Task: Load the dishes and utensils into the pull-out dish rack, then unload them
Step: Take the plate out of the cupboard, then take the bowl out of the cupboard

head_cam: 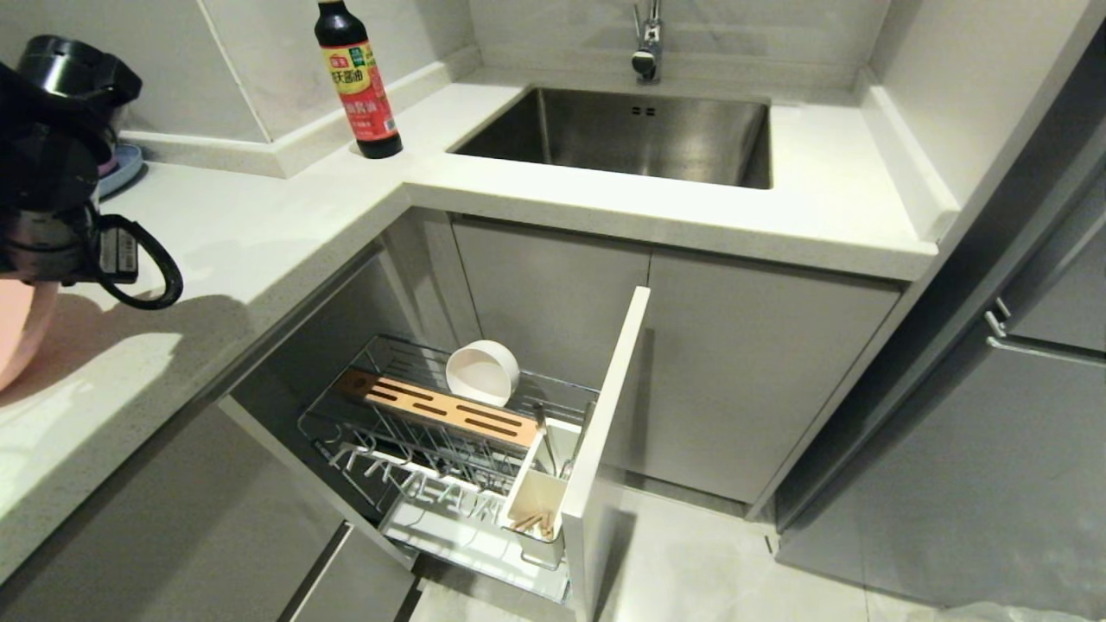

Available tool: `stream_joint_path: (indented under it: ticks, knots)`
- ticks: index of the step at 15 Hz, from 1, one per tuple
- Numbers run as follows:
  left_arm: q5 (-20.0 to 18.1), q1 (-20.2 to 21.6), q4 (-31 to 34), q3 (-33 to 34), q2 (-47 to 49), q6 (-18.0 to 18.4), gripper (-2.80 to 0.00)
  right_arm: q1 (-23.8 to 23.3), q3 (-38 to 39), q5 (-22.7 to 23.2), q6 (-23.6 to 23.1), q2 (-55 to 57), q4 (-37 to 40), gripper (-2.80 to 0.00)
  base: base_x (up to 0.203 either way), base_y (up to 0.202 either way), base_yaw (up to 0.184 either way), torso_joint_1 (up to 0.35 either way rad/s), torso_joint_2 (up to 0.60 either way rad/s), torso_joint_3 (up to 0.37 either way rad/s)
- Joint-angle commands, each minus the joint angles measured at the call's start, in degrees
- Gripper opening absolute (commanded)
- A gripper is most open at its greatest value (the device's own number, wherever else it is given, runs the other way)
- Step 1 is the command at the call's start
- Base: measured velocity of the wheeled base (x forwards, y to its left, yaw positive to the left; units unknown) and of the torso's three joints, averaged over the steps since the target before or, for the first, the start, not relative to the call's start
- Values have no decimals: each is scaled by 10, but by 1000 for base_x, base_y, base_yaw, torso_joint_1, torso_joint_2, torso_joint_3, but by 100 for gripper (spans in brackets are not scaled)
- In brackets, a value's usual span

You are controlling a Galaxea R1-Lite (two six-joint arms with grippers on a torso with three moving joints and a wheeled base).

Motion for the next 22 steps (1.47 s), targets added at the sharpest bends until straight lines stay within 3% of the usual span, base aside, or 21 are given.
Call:
stream_joint_path:
  ticks: [1, 12, 13, 18, 22]
  knots:
    - [-2, 3, 3, 0, 12, -1, -280, 0, 1, 1, 0, 0, 0, -280, 0, 0, 0, 0, 0, 0]
    - [-3, -4, -1, 0, 9, -2, -280, 0, 0, 0, 0, 0, 0, -280, 0, 0, 0, 0, 0, 0]
    - [-3, -5, -2, 0, 8, -1, 0, 0, 0, 0, 0, 0, 0, -280, 0, 0, 0, 0, 0, 0]
    - [-4, -10, -6, 0, -4, -3, 0, 0, 0, 1, 0, 0, 0, -280, 0, 0, 0, 0, 0, 0]
    - [-6, -49, 0, 1, -43, -46, 0, 0, 0, 0, 0, 0, 0, -280, 0, 0, 0, 0, 0, 0]
